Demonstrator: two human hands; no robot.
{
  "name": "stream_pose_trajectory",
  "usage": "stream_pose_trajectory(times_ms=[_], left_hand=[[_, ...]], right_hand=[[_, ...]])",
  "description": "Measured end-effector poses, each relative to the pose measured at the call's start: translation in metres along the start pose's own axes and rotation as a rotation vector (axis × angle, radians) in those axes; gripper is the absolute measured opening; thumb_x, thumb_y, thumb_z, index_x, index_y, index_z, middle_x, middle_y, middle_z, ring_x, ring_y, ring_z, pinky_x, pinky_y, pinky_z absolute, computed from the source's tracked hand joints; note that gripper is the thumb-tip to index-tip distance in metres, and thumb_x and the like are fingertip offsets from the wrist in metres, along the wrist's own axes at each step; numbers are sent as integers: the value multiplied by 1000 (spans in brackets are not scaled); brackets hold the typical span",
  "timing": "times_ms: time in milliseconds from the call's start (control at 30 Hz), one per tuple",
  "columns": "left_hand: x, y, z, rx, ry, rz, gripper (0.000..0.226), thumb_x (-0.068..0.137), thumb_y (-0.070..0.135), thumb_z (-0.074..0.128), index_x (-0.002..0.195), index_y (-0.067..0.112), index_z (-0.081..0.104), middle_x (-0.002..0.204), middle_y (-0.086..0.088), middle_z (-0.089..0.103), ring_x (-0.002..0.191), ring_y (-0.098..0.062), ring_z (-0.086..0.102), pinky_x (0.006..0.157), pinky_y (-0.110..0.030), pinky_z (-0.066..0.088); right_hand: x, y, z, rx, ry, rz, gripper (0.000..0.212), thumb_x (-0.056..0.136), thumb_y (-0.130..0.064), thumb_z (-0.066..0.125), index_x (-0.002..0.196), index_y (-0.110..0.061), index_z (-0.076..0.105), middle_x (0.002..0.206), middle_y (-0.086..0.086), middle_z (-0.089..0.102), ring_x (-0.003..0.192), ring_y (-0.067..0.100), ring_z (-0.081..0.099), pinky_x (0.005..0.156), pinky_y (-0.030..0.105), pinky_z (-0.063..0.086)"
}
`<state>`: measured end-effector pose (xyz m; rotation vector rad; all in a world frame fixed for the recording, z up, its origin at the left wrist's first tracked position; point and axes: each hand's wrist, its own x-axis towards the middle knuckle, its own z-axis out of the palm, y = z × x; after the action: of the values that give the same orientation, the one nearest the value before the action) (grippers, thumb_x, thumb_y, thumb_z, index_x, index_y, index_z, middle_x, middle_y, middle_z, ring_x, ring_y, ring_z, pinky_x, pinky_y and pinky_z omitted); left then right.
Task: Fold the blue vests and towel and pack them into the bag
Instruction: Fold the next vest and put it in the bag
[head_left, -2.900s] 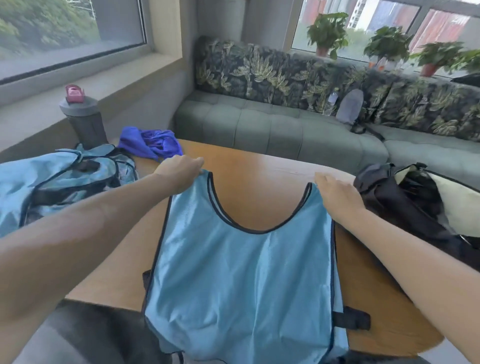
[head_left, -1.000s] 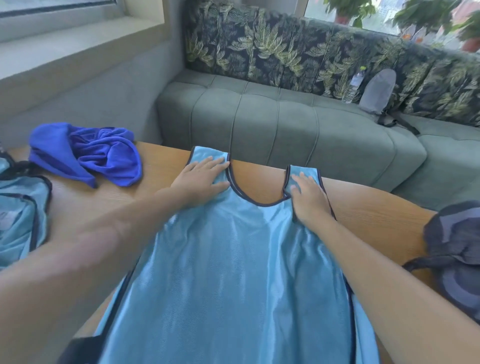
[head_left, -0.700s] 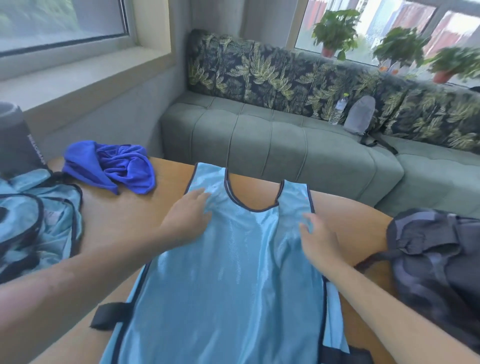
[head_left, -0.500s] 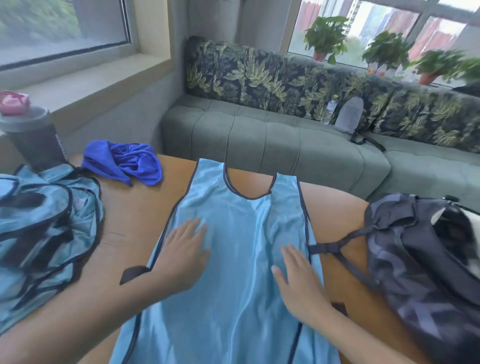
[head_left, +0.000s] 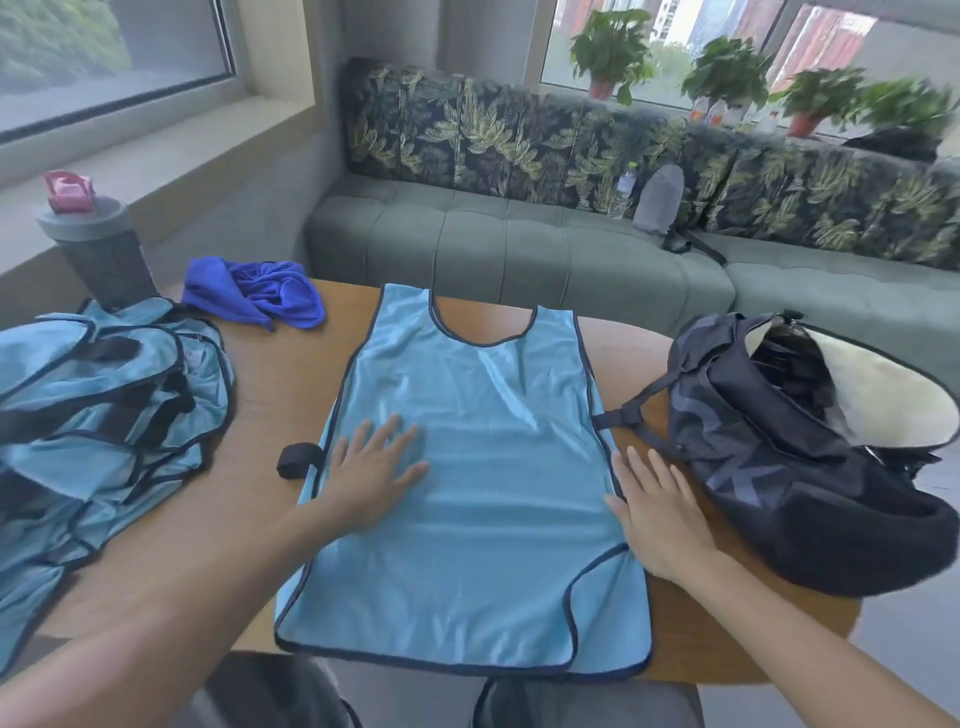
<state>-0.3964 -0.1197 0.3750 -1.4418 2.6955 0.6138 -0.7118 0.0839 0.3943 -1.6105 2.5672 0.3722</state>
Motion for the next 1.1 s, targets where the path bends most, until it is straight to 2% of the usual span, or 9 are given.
stream_pose_trajectory(times_ms=[133,200,267,400,567,700,800,900,1100], left_hand=[[-37,-6,-12,-39,276,21,58,100,54,48,149,24,45,150,-3,47,139,-30,42,112,-46,32],[-63,-13,-11,-38,445,-40,49,95,39,65,136,16,51,127,-8,57,117,-36,54,97,-47,43],[-88,-18,-12,-9,527,-153,48,87,39,74,121,13,50,111,-8,55,105,-36,55,87,-46,45],[-115,-31,-5,-78,348,-325,53,84,51,72,107,13,43,102,-6,55,94,-33,58,81,-46,49],[-129,-42,3,-121,190,-298,40,91,34,65,65,14,40,60,-3,47,59,-26,53,50,-34,35],[-133,-31,-15,-288,261,-301,35,100,28,56,72,7,54,66,-5,56,62,-23,52,54,-33,37],[-134,-23,-30,-747,237,-315,27,104,30,56,90,9,67,85,-10,71,77,-25,68,69,-39,60],[-138,-21,-26,-1159,199,-360,24,106,24,53,99,4,64,98,-18,73,88,-28,73,82,-44,63],[-148,-34,8,-845,167,-430,14,99,25,64,99,11,66,84,-7,73,73,-23,70,76,-47,62]], right_hand=[[-35,-26,-13,148,239,-25,56,105,-46,38,154,-18,35,154,3,42,142,23,36,114,38,33],[-59,-42,-16,211,327,-2,42,102,-47,45,134,-20,51,124,0,60,116,25,54,93,39,44],[-75,-53,-19,253,196,97,37,101,-56,42,120,-25,47,106,-2,65,101,26,60,79,39,46],[-85,-58,-13,424,-31,156,33,97,-57,54,98,-25,45,86,-3,61,74,18,58,57,34,41],[-80,-54,-5,742,-2,186,16,88,-25,76,79,-16,66,96,-1,62,93,18,59,67,31,40],[-87,-45,-22,786,69,197,10,87,-22,77,82,-15,72,85,-1,65,79,16,60,60,22,40],[-96,-33,-39,891,159,156,7,91,-23,74,85,-22,71,85,-3,71,69,13,68,62,28,46],[-104,-20,-43,975,263,134,5,95,-21,68,90,-22,70,85,-6,73,65,13,70,70,36,57],[-107,-3,2,993,35,300,11,101,-15,55,102,-19,65,91,3,73,59,20,72,58,33,53]])
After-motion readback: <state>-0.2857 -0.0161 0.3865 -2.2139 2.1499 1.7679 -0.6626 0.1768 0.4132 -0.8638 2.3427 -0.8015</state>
